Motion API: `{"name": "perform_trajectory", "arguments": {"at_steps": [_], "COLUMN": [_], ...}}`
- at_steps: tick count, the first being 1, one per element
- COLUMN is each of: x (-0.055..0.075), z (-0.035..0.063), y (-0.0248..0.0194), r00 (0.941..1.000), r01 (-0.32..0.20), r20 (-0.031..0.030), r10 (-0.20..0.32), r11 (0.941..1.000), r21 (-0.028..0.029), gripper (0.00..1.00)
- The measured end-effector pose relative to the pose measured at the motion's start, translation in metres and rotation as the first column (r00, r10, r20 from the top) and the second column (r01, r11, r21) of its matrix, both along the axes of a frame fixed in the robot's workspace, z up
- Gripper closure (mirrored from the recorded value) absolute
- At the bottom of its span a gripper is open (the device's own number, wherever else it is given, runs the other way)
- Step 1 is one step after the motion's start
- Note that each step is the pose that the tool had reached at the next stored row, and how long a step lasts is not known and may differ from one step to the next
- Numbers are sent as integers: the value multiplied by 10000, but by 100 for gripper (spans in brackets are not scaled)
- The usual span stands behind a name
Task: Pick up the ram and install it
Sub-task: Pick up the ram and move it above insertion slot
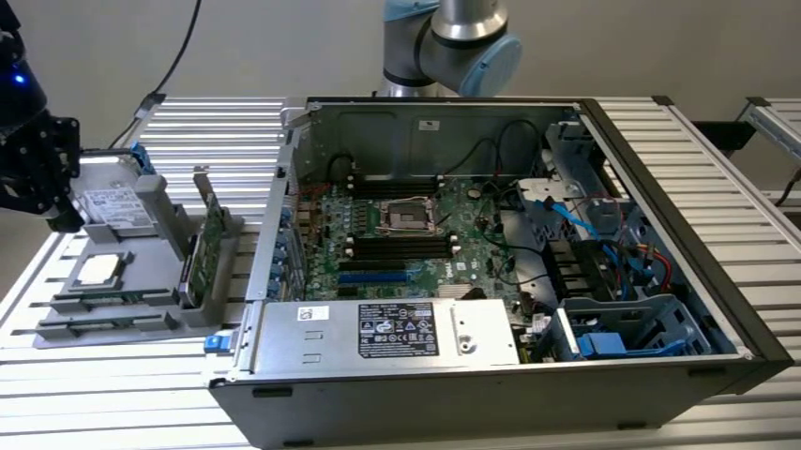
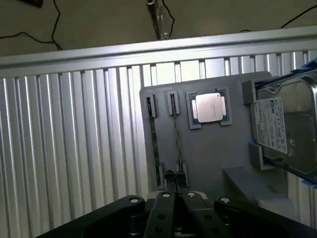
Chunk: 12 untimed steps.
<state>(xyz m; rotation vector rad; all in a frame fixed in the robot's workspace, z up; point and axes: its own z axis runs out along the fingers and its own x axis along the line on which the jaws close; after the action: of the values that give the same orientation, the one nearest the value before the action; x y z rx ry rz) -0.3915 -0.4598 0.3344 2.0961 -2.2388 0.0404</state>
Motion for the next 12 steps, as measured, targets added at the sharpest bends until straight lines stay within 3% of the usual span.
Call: {"name": "perform_trajectory", "arguments": {"at_steps": [6, 12], "x": [-3, -16], "z": [0, 0], "y": [0, 0], "r00": [9938, 9760], "r01": [-1109, -2175], "r20": [0, -1], "r10": [1109, 2175], "r11": [9938, 9760], "r21": [0, -5], "gripper": [90, 90]}}
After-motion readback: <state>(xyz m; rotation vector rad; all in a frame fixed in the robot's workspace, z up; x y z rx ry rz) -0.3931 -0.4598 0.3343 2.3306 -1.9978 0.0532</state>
